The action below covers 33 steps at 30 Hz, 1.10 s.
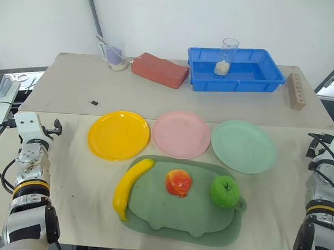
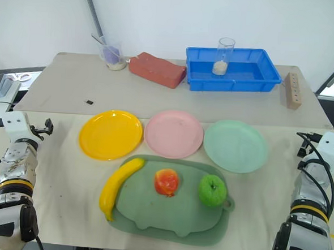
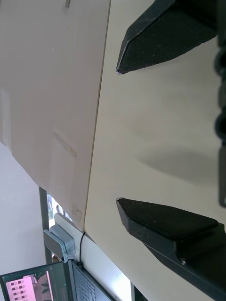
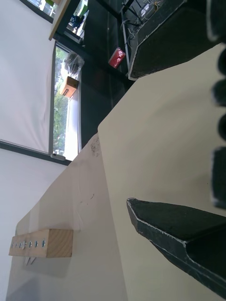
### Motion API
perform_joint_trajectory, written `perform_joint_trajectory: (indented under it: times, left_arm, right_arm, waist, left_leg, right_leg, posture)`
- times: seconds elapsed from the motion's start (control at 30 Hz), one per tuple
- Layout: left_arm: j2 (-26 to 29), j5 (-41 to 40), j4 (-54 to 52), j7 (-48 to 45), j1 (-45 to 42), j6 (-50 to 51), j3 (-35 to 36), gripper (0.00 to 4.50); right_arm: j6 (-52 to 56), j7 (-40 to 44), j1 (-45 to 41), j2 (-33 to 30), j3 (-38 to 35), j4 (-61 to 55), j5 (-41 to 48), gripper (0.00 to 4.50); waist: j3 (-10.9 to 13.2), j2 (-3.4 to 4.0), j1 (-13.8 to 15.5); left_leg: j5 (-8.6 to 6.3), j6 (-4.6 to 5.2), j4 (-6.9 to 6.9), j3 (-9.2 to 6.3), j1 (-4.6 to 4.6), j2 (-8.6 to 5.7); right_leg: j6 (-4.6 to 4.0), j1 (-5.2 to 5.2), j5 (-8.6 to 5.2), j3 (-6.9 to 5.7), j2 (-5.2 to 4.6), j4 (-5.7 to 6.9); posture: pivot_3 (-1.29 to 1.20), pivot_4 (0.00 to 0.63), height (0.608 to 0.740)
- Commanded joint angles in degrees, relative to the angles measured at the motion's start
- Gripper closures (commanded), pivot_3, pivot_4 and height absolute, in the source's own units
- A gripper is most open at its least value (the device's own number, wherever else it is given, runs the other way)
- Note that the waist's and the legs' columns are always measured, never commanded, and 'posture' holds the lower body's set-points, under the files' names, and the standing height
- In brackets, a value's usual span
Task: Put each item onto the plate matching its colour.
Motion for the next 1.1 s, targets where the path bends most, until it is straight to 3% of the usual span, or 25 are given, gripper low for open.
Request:
perform_joint_trajectory:
  times: [0.03, 0.23, 0.37, 0.53, 0.67, 0.83, 0.97, 1.1]
  left_arm:
    - [1.54, -0.97, -3.04, -2.02, -0.21, -0.66, 0.69, 0.0]
    - [4.4, -6.53, -16.24, -17.49, 1.14, 5.0, -0.3, 0.0]
    - [8.7, -11.63, -34.29, -31.91, 5.74, 15.09, -5.12, 0.0]
    - [11.71, -17.72, -54.22, -38.48, 13.46, 28.0, -8.66, 0.0]
    - [12.37, -24.47, -69.23, -38.48, 20.1, 39.53, -10.27, 0.0]
    - [11.46, -28.11, -82.66, -36.33, 28.72, 46.38, -11.61, 0.0]
    - [11.34, -26.35, -85.47, -34.03, 33.02, 48.21, -13.7, 0.0]
    - [10.25, -24.08, -85.53, -32.16, 34.72, 48.41, -17.01, 0.0]
  right_arm:
    - [-0.4, 0.36, -1.01, -1.52, -0.63, -1.15, 0.48, 0.04]
    - [0.56, 6.78, -4.12, -3.92, 1.34, -2.53, 0.11, 0.04]
    - [2.38, 20.12, -8.39, -5.66, 4.34, -5.58, 1.72, 0.04]
    - [9.21, 40.31, -10.6, -5.92, 9.07, -16.46, 6.45, 0.04]
    - [17.89, 52.9, -7.94, -4.97, 13.19, -34.11, 13.39, 0.04]
    - [31.83, 59.97, -2.6, -4.24, 19.2, -56.6, 21.41, 0.04]
    - [42.45, 63.58, 1.87, -5.34, 23.0, -71.79, 29.41, 0.04]
    - [44.53, 65.53, 4.94, -5.4, 25.75, -80.08, 31.56, 0.04]
  waist:
    - [0.0, 0.0, 0.01]
    - [0.01, 0.03, -0.11]
    - [0.01, 0.08, -0.31]
    - [0.0, 0.23, -0.43]
    - [0.06, 0.26, -0.14]
    - [0.07, 0.24, 0.5]
    - [0.1, 0.19, 1.05]
    - [0.13, 0.02, 1.6]
  left_leg:
    - [0.0, 0.0, 0.0, 0.0, 0.0, 0.0]
    - [0.01, -0.01, -0.01, 0.0, -0.03, 0.0]
    - [0.01, -0.01, -0.03, 0.0, -0.04, 0.0]
    - [0.0, -0.01, -0.07, 0.02, 0.04, 0.05]
    - [-0.01, 0.01, -0.04, 0.0, -0.07, 0.09]
    - [-0.02, 0.0, 0.02, -0.06, -0.11, 0.11]
    - [-0.02, 0.0, 0.03, -0.05, -0.14, 0.1]
    - [-0.04, -0.02, 0.04, -0.06, 0.02, 0.1]
  right_leg:
    - [0.0, 0.0, 0.0, 0.0, 0.0, 0.0]
    - [0.0, -0.04, 0.0, -0.01, 0.0, 0.02]
    - [-0.01, -0.02, 0.0, 0.0, 0.0, 0.0]
    - [-0.01, 0.02, 0.0, 0.01, 0.02, 0.0]
    - [-0.01, -0.06, 0.0, 0.0, 0.05, 0.01]
    - [-0.01, -0.03, 0.0, -0.04, 0.06, -0.02]
    - [-0.05, -0.07, 0.0, -0.02, 0.03, -0.06]
    - [-0.1, -0.19, -0.03, -0.03, 0.02, -0.16]
  posture:
    - [0.0, 0.15, 0.74]
    - [0.0, 0.15, 0.74]
    - [0.0, 0.15, 0.74]
    - [0.0, 0.15, 0.74]
    - [0.0, 0.15, 0.74]
    - [0.0, 0.15, 0.74]
    - [0.0, 0.15, 0.74]
    - [0.0, 0.15, 0.74]
